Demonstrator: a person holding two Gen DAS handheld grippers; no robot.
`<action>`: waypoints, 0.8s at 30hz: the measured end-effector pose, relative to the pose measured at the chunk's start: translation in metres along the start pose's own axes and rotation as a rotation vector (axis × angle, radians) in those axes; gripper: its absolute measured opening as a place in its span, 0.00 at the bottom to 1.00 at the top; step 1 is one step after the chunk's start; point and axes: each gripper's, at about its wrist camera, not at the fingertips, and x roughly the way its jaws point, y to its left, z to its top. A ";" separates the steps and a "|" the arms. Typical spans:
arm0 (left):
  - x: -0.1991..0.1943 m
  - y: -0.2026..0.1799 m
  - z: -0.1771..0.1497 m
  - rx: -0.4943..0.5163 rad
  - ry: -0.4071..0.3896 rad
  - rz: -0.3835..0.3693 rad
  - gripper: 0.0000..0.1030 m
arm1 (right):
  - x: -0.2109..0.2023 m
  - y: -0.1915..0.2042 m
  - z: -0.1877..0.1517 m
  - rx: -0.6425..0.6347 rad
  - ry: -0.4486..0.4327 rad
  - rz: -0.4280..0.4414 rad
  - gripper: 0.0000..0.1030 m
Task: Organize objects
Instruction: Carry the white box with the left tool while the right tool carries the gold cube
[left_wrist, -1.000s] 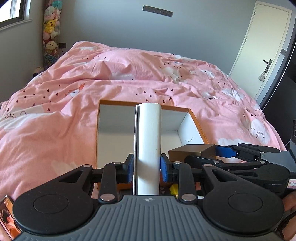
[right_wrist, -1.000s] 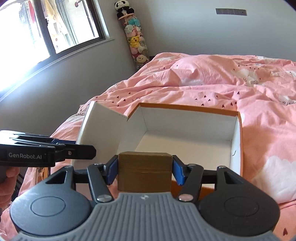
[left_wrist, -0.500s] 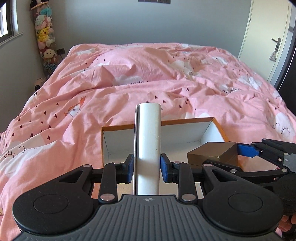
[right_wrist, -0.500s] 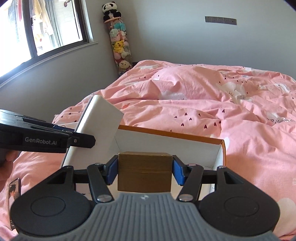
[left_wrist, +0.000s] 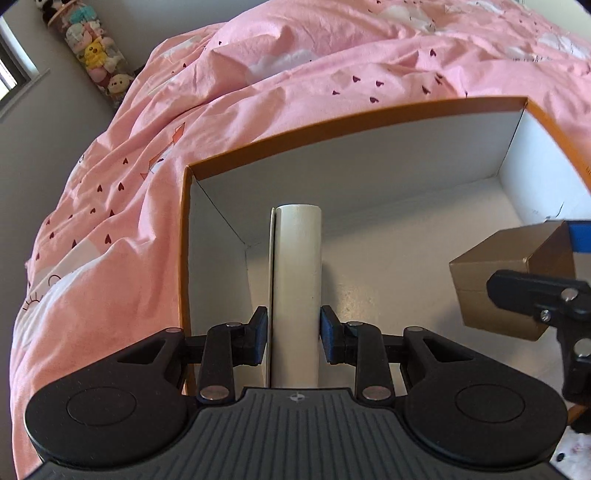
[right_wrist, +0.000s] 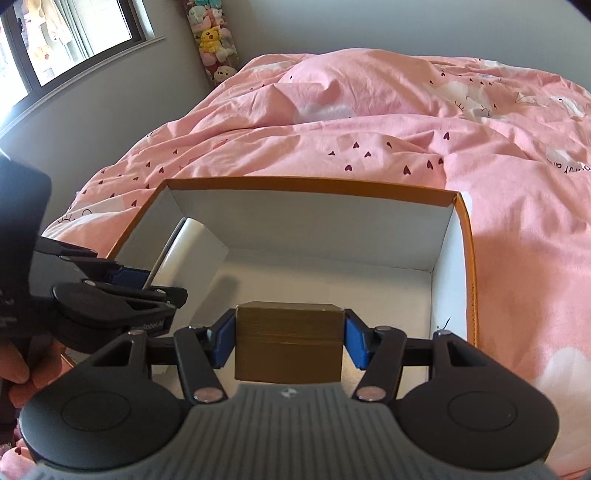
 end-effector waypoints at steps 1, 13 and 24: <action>0.002 -0.004 -0.001 0.017 0.006 0.018 0.32 | 0.002 -0.001 0.000 0.000 0.005 0.001 0.60; 0.017 -0.016 -0.001 0.043 0.071 0.096 0.32 | 0.019 -0.006 -0.002 -0.002 0.056 -0.035 0.60; 0.005 0.008 -0.001 -0.129 0.105 -0.156 0.38 | 0.017 -0.002 -0.002 -0.012 0.066 -0.029 0.60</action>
